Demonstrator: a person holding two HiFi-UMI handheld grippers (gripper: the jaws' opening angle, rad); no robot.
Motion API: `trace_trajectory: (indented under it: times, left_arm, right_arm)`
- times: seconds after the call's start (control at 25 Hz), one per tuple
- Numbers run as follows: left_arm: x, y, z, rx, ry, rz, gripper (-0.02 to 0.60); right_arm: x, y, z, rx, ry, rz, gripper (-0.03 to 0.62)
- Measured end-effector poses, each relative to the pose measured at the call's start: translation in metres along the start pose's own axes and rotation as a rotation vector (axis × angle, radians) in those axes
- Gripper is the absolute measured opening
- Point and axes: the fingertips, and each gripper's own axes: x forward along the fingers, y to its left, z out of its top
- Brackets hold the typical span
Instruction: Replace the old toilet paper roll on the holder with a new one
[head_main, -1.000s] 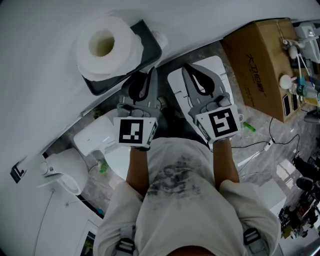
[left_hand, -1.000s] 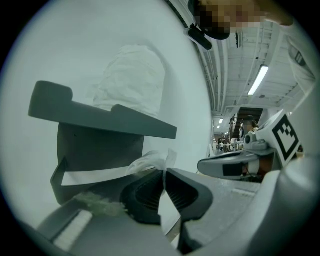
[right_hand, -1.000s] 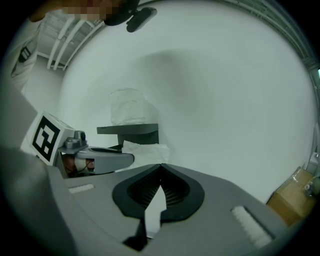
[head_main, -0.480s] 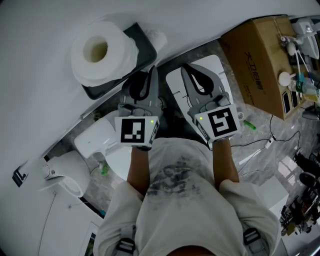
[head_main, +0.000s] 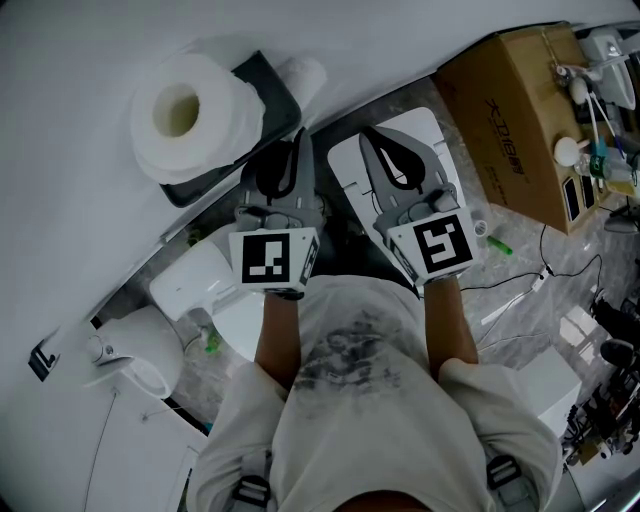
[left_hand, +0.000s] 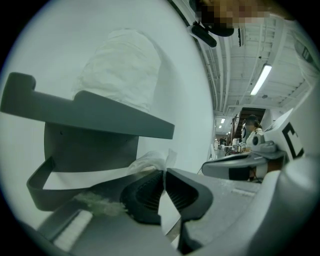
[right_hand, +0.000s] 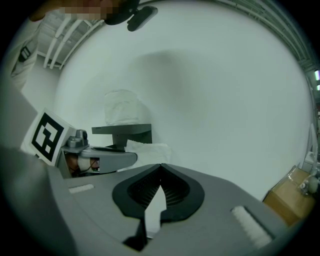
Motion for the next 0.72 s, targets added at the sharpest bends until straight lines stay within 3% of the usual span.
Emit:
trace_trajectory:
  times: [0.72]
  left_arm:
    - [0.015, -0.011, 0.001, 0.011, 0.010, -0.024, 0.015]
  right_arm:
    - [-0.002, -0.014, 0.003, 0.015, -0.006, -0.025, 0.000]
